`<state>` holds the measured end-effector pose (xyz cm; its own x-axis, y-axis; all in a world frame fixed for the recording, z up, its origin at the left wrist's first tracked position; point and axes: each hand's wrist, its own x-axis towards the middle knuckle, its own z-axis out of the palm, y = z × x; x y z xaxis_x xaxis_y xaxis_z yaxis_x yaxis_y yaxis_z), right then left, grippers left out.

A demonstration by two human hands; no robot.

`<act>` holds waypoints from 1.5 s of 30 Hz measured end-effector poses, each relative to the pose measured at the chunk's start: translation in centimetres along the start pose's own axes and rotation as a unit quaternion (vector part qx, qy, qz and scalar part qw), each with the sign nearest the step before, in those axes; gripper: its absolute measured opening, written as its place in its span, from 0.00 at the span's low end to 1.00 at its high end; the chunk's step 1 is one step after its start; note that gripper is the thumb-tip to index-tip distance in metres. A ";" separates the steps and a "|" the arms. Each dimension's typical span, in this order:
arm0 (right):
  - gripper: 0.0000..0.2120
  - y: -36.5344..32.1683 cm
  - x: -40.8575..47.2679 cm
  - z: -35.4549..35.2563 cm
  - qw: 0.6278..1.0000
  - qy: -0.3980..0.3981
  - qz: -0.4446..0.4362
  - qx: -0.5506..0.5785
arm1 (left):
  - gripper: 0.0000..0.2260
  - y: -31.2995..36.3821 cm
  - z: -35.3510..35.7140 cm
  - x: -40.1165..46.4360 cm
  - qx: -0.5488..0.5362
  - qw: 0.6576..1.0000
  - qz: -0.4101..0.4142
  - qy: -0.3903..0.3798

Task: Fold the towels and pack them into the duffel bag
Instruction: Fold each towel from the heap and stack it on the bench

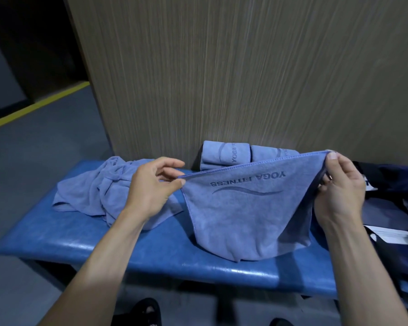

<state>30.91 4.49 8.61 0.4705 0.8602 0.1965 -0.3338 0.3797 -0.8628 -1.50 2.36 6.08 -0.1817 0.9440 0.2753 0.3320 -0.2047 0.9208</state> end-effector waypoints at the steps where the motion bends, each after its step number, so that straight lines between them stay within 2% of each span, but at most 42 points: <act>1: 0.06 -0.2 -0.1 0.1 1.000 -0.002 -0.002 0.003 | 0.17 0.1 -0.1 -0.1 0.003 1.000 -0.005 -0.022; 3: 0.06 -0.7 -0.2 0.3 1.000 -0.009 -0.005 0.009 | 0.17 0.1 -0.2 -0.3 0.018 0.998 -0.018 -0.061; 6: 0.06 -1.4 -0.3 0.5 0.999 -0.029 -0.015 0.007 | 0.17 -0.1 -0.1 -0.4 0.104 0.992 0.007 -0.075; 8: 0.05 -2.1 -0.4 0.6 0.999 -0.042 -0.023 0.010 | 0.16 0.3 -0.1 -0.5 0.115 0.989 0.020 -0.086; 13: 0.05 -3.9 -0.3 -0.3 0.998 -0.049 -0.041 0.015 | 0.04 1.9 -1.5 -0.5 -0.110 0.977 -0.032 -0.179; 16: 0.06 -4.6 -0.4 -0.9 0.998 -0.038 -0.042 -0.021 | 0.15 2.9 -2.3 -0.8 -0.274 0.937 -0.025 -0.216; 17: 0.06 -4.8 -0.7 -1.0 0.997 -0.039 -0.041 -0.043 | 0.15 3.6 -2.4 -1.1 -0.323 0.919 -0.015 -0.225; 19: 0.06 -5.0 -1.4 -1.1 0.991 -0.059 -0.043 -0.108 | 0.07 5.1 -2.2 -2.0 -0.399 0.888 0.013 -0.230; 21: 0.05 -4.8 -2.4 -1.0 0.976 -0.082 -0.047 -0.197 | 0.02 6.8 -1.7 -2.7 -0.438 0.876 0.006 -0.204; 24: 0.05 -4.0 -3.4 -1.2 0.967 -0.068 -0.038 -0.241 | 0.05 7.2 -1.6 -2.5 -0.434 0.887 -0.009 -0.160; 25: 0.05 -3.7 -3.6 -1.3 0.967 -0.060 -0.025 -0.247 | 0.07 7.0 -1.5 -2.2 -0.408 0.903 -0.008 -0.135; 27: 0.06 -3.3 -3.7 -1.6 0.967 -0.050 0.001 -0.249 | 0.09 5.5 -1.7 -1.3 -0.283 0.957 0.017 -0.051; 29: 0.05 -3.1 -3.5 -1.9 0.971 -0.041 0.005 -0.237 | 0.11 4.6 -2.0 -0.9 -0.198 0.980 0.034 0.010; 32: 0.05 -3.2 -3.2 -2.0 0.969 -0.038 -0.025 -0.243 | 0.09 4.9 -2.1 -1.1 -0.217 0.975 0.046 -0.013; 34: 0.05 -3.4 -2.9 -1.8 0.974 -0.038 -0.031 -0.222 | 0.09 4.9 -2.2 -0.8 -0.187 0.981 0.057 -0.001; 38: 0.05 -4.1 -0.9 -0.6 0.982 -0.061 -0.037 -0.176 | 0.10 5.0 -2.7 0.3 -0.107 0.985 0.125 0.052; 45: 0.03 -6.7 3.3 2.3 0.983 -0.114 -0.099 -0.106 | 0.09 6.8 -2.3 2.4 -0.106 0.954 0.218 0.177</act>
<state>32.80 5.62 16.14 0.3066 0.8396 0.4483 -0.0649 0.4884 -0.8702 -1.80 2.66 13.68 -0.3833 0.6179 0.6865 0.2595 -0.6413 0.7221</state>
